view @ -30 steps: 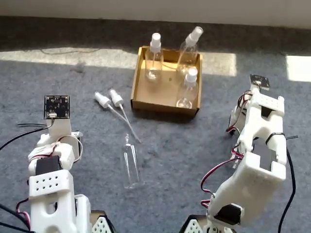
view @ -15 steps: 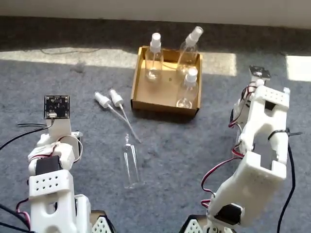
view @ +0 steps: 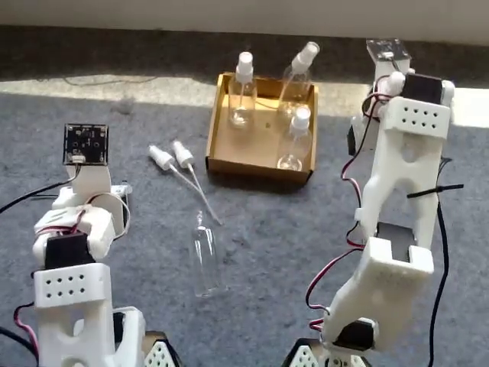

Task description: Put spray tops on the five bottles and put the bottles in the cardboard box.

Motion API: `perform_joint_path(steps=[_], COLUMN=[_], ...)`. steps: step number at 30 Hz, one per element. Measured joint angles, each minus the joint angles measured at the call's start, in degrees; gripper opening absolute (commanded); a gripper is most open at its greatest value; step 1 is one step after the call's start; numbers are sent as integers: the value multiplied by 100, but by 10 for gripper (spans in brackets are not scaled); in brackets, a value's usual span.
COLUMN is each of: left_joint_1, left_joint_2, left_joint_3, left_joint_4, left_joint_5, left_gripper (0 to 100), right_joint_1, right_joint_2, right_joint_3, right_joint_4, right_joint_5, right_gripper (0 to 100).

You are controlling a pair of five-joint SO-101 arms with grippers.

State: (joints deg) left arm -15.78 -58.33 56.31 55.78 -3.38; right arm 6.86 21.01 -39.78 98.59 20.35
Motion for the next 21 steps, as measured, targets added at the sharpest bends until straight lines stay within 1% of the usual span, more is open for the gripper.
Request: perform_joint_path(steps=[3,7,9,11,15,18,21], left_joint_1=[176,299,290,299,308,308,308], left_joint_2=[466,1380,1820,2224,2954,3534,4193], left_joint_3=[-360,-782,-1029,-1301,-1925,-2374,-2725], left_joint_4=[193,281,281,281,281,281,281], left_joint_5=[9,105,237,343,615,888,1301], left_gripper=[143,144,145,145,145,145,150], right_joint_1=[-9,-9,-26,-105,-404,-747,-993], right_joint_2=[-229,-1178,-1785,-2374,-3692,-4914,-6321], right_joint_3=[-299,-325,-44,484,2312,4220,6286], right_joint_4=[88,105,105,-132,-1152,-2338,-3596], right_joint_5=[18,141,167,176,176,149,-185], right_gripper=[4,4,4,4,4,4,4])
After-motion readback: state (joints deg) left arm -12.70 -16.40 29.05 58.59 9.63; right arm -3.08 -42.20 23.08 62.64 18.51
